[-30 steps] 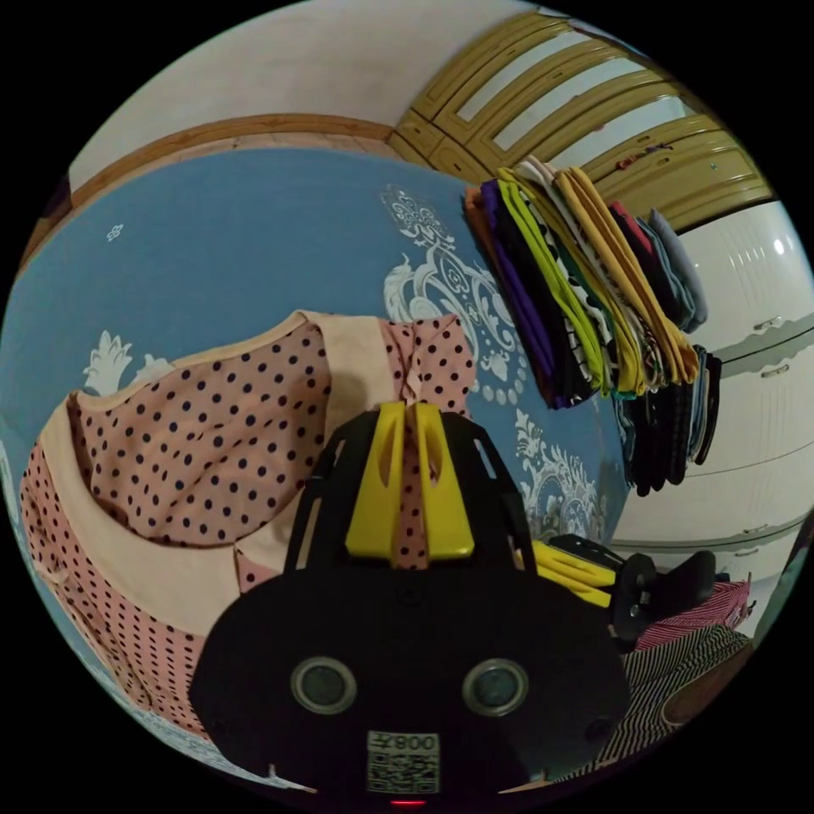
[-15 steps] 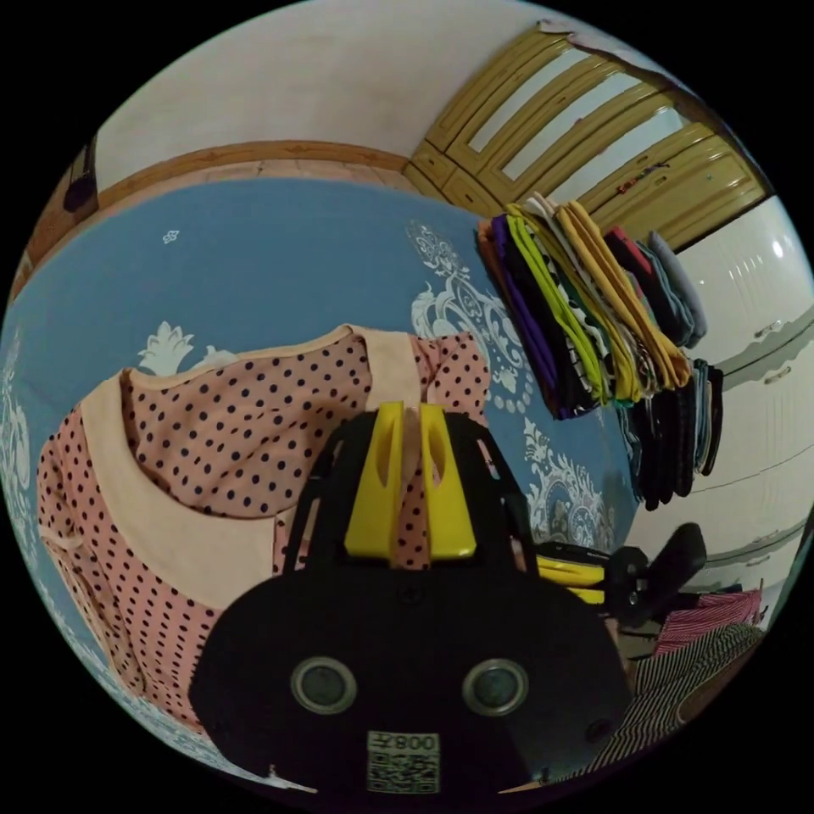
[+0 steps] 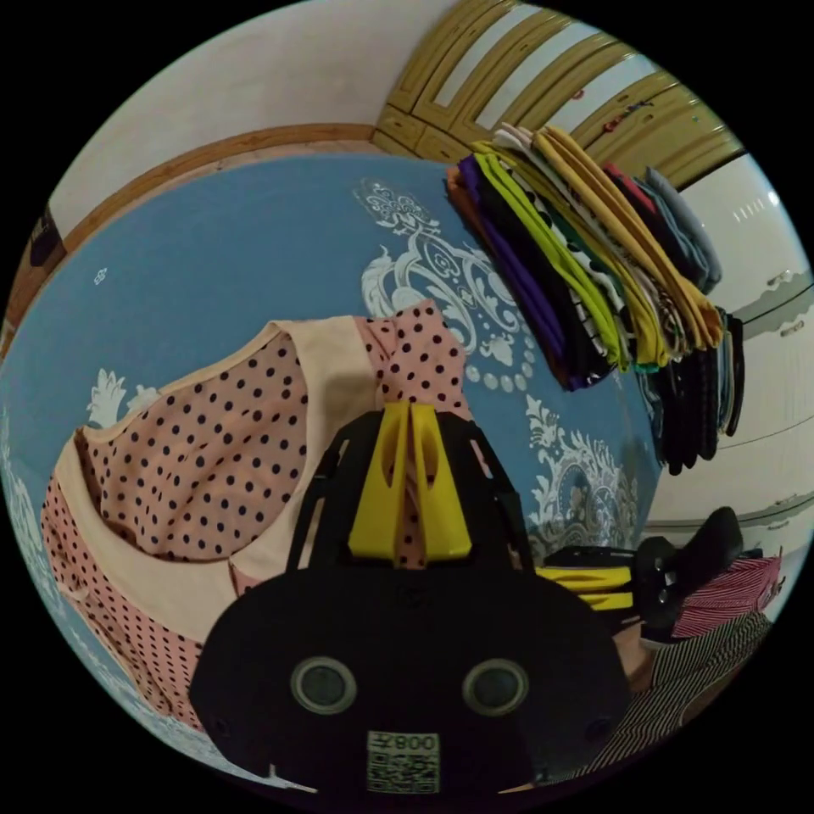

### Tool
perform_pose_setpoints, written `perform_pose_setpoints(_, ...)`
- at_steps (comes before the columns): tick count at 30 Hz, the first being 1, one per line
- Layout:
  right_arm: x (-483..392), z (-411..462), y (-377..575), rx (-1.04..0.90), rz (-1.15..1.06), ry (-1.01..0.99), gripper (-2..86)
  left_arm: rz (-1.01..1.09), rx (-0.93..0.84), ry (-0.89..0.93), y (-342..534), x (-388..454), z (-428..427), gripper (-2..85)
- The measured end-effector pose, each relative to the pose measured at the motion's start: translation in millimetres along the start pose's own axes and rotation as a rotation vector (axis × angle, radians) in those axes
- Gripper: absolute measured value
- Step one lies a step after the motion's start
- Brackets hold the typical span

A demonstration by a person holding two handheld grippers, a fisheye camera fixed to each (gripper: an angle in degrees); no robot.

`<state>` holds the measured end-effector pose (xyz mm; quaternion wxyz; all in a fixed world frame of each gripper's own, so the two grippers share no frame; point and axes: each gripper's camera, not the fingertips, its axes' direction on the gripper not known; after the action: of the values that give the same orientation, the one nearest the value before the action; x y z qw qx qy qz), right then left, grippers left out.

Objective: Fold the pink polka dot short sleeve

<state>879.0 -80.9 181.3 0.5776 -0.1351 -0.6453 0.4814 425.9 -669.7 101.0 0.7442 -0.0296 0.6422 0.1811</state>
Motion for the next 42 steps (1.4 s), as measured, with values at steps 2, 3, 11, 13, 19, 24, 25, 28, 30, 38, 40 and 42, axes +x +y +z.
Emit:
perform_pose_setpoints(2,5,-3,-1,0.046,0.016,0.012,1.6,0.013,0.044,0.024,11,2,-20,0.3)
perform_pose_setpoints(3,8,-3,-1,0.077,0.027,0.013,1.3,0.017,0.051,0.027,14,3,-25,0.3)
perform_pose_setpoints(11,20,42,-15,-0.021,0.022,0.074,0.3,0.007,0.077,0.065,57,7,-79,0.3)
perform_pose_setpoints(13,24,59,-18,-0.051,0.030,0.105,0.3,0.017,0.061,0.071,67,11,-90,0.3)
perform_pose_setpoints(19,33,86,-26,-0.056,0.042,0.138,0.1,0.057,0.022,0.068,105,24,-126,0.4)
perform_pose_setpoints(24,43,99,-29,-0.004,0.073,0.127,0.1,0.077,0.073,0.090,134,34,-168,0.3)
perform_pose_setpoints(25,44,103,-30,0.013,0.080,0.140,0.1,0.094,0.072,0.093,140,38,-176,0.3)
perform_pose_setpoints(28,52,124,-34,-0.009,0.096,0.120,0.1,0.082,-0.016,0.066,150,40,-184,0.3)
perform_pose_setpoints(30,54,133,-34,-0.001,0.105,0.116,0.1,0.061,0.048,0.089,162,41,-207,0.3)
perform_pose_setpoints(38,72,174,-39,0.031,0.161,0.072,0.1,-0.004,0.165,0.131,261,37,-312,0.4)
perform_pose_setpoints(40,68,179,-41,0.090,0.148,0.150,0.1,-0.055,0.220,0.153,300,29,-346,0.5)
perform_pose_setpoints(42,65,182,-41,0.135,0.143,0.197,0.1,-0.128,0.249,0.129,343,16,-380,0.7)
